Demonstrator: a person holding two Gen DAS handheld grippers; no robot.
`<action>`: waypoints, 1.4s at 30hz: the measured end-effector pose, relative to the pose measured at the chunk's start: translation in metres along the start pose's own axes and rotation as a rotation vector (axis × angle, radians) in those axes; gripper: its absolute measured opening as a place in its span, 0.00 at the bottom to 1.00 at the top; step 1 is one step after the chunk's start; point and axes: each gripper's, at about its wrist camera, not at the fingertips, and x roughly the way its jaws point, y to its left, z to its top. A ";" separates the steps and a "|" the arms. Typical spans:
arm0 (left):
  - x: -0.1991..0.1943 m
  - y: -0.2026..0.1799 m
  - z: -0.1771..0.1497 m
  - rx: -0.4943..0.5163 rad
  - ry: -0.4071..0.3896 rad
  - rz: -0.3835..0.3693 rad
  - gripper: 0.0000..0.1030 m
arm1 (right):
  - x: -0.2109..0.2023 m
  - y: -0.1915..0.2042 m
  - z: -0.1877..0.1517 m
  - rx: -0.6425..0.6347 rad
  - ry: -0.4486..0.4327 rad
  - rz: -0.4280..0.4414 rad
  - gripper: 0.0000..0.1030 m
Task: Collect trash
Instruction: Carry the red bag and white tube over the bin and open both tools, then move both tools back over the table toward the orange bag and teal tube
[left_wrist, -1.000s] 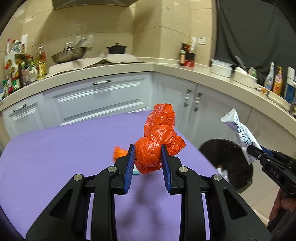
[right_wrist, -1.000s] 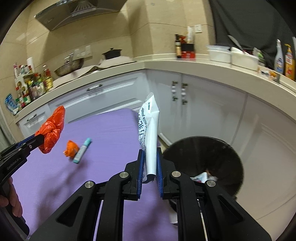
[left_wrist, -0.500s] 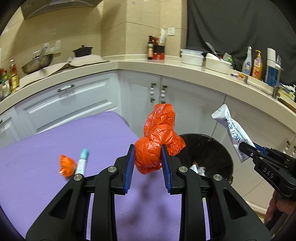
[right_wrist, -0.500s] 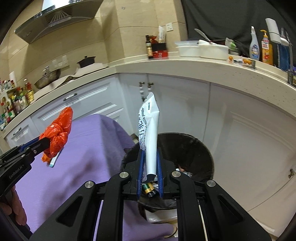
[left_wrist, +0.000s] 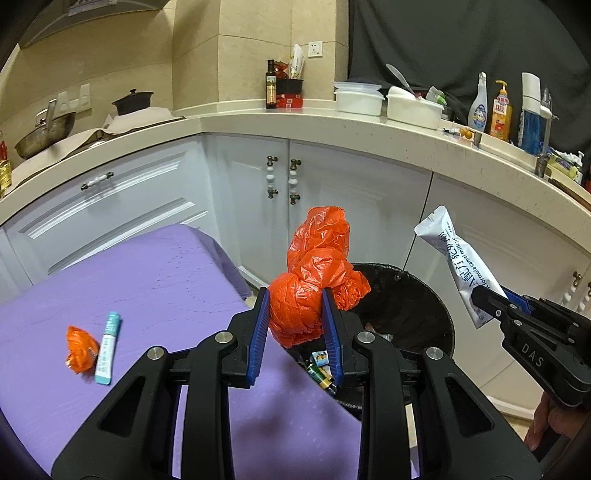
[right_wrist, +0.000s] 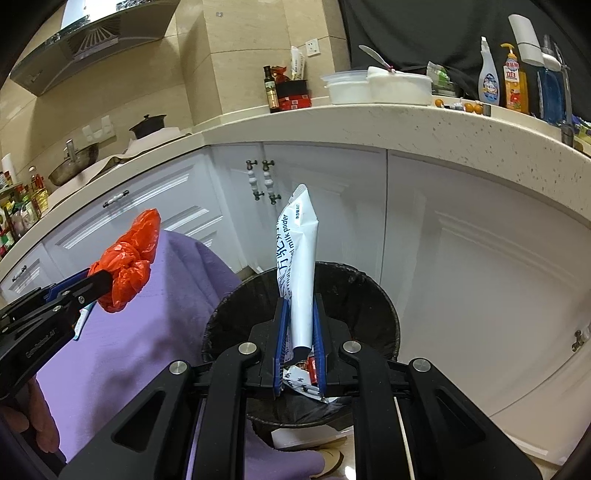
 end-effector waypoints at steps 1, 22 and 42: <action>0.002 0.000 0.000 0.000 0.002 0.001 0.26 | 0.002 -0.001 0.000 0.002 0.002 -0.001 0.13; 0.057 -0.022 0.004 0.026 0.033 -0.009 0.46 | 0.053 -0.019 0.001 0.029 0.036 -0.044 0.39; 0.005 0.048 0.002 -0.089 0.011 0.082 0.59 | 0.030 0.052 0.005 -0.025 0.009 0.046 0.53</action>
